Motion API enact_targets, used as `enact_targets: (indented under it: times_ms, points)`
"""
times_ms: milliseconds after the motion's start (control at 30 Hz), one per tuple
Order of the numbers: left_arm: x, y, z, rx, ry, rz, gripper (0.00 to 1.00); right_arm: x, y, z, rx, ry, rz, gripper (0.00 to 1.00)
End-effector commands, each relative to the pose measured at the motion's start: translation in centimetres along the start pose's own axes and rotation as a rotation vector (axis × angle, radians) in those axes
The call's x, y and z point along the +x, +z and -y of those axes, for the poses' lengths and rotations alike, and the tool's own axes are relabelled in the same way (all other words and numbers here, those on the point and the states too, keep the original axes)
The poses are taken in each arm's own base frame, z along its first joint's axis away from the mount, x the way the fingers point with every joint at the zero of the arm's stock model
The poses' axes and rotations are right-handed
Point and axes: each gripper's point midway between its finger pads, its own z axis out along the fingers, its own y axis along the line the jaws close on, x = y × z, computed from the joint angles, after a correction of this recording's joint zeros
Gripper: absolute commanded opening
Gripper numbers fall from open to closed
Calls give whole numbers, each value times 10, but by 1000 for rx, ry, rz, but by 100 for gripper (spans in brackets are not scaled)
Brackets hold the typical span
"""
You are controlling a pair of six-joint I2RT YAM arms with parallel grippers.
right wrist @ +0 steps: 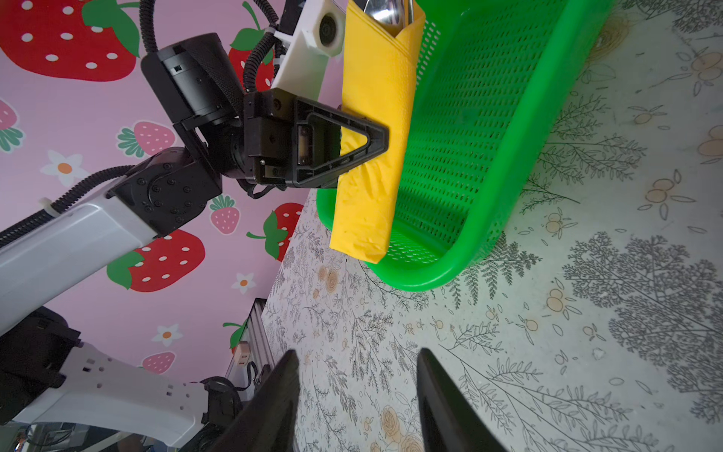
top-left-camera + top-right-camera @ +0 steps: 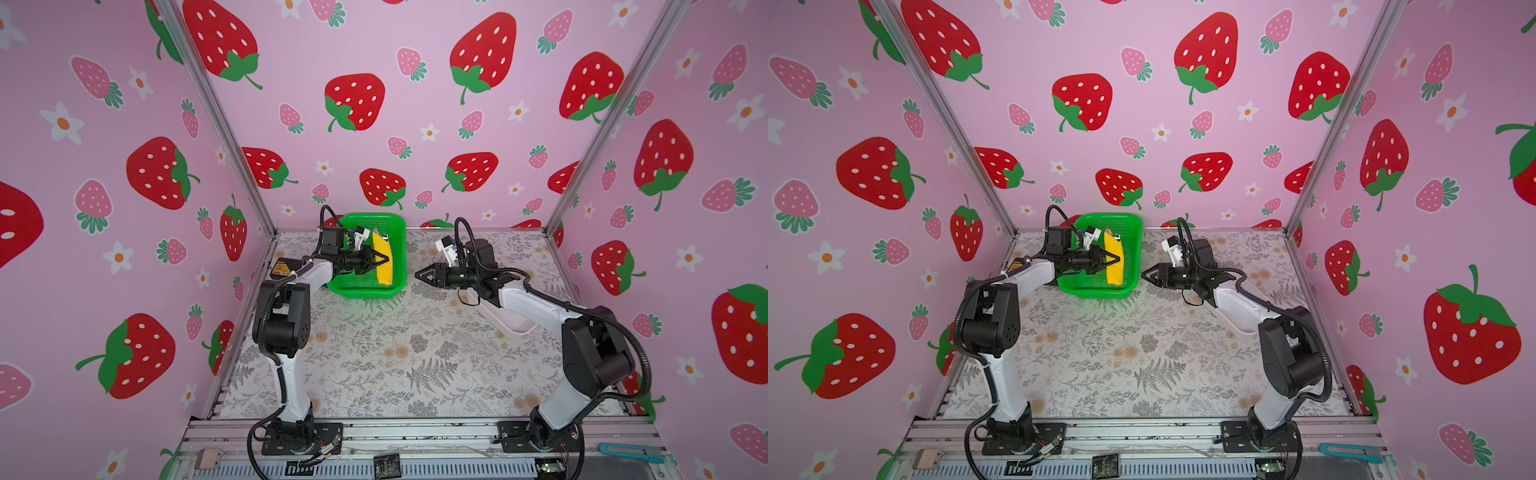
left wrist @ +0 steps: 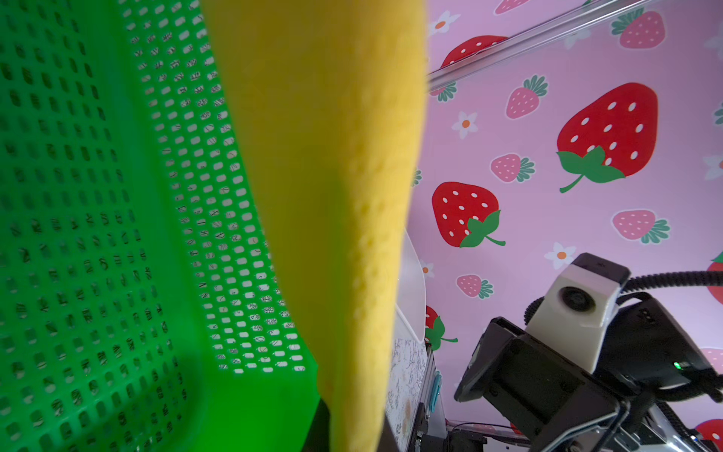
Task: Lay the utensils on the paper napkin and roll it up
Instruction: 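Carry the bundle into the green basket with the left gripper while the right opens, then lower the yellow bundle into the green basket with the left gripper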
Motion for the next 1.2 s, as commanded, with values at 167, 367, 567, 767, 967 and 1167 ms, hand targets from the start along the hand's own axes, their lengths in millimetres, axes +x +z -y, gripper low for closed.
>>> enact_targets:
  times_ms: [167, 367, 567, 767, 967, 1167]
  points:
    - [-13, 5, -7, 1, 26, -10, 0, -30, 11, 15, 109, -3, 111, 51]
    - [-11, 15, -27, -28, -8, -47, 0, -30, 22, 23, 106, 39, 96, 51]
    - [-18, 24, -42, -41, -28, -45, 0, -23, 28, 31, 108, 68, 77, 51]
    - [-22, 36, -60, -42, -65, -46, 0, -22, 33, 33, 95, 82, 63, 51]
    - [-30, 45, -72, -41, -88, -44, 0, -23, 39, 35, 84, 96, 50, 51]
    - [-32, 56, -80, -42, -105, -57, 0, -23, 41, 36, 83, 104, 45, 51]
